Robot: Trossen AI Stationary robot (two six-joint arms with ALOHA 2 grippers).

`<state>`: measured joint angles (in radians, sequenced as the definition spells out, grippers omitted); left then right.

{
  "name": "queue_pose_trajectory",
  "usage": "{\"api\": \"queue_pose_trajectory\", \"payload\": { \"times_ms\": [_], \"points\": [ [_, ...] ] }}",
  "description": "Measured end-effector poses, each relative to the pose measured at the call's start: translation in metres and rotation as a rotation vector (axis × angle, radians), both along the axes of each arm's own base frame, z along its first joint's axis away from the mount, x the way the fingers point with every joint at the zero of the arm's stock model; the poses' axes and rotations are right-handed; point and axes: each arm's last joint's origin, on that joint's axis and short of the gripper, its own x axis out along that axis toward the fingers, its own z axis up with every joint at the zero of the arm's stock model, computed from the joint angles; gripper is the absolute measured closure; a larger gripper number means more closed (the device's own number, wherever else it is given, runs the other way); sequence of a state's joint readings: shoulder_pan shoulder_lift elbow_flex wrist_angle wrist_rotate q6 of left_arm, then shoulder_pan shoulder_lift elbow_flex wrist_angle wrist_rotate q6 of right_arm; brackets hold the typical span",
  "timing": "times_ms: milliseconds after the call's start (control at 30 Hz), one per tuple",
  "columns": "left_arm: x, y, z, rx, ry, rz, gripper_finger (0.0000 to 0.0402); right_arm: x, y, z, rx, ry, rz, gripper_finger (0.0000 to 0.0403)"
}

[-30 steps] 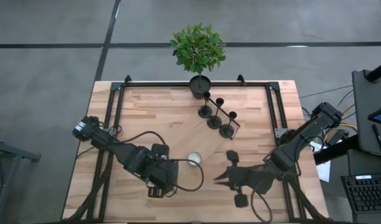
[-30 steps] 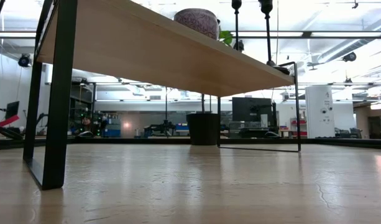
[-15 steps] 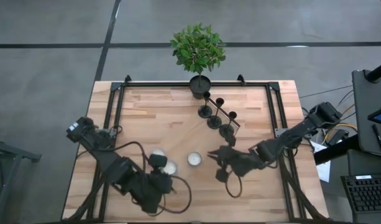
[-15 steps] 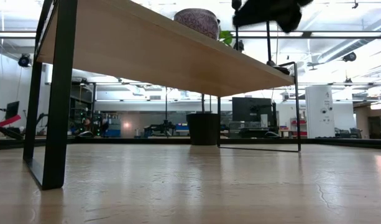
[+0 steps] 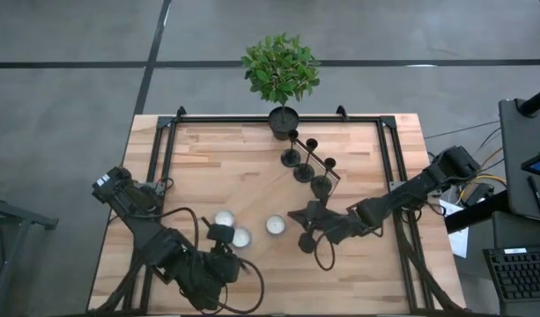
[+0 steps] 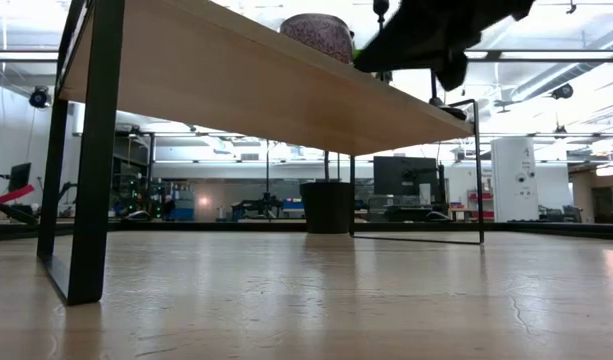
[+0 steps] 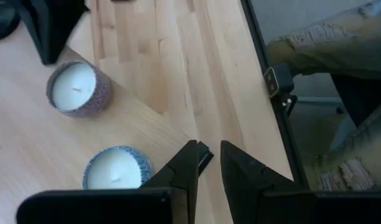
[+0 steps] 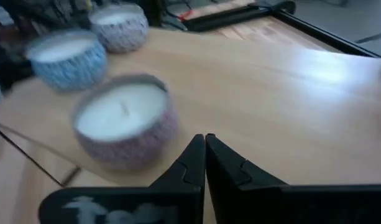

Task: Pick & Place candle stick holders
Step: Adjust the red patterned scented candle on the shelf

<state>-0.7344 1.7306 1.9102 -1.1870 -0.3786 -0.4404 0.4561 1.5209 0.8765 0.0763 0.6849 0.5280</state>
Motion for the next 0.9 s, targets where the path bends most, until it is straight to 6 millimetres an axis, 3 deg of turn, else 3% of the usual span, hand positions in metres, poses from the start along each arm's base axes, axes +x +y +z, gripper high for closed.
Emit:
{"api": "queue_pose_trajectory", "payload": {
  "times_ms": [167, 900],
  "points": [
    [0.0, -0.001, 0.0, 0.007, -0.01, 0.004, 0.0337, 0.011, 0.005, -0.014, -0.042, 0.011, -0.041, 0.0395],
    [-0.003, -0.004, 0.0, 0.001, -0.005, -0.008, 0.0337, 0.063, 0.035, -0.017, -0.051, 0.004, -0.015, 0.0395]
  ]
}}
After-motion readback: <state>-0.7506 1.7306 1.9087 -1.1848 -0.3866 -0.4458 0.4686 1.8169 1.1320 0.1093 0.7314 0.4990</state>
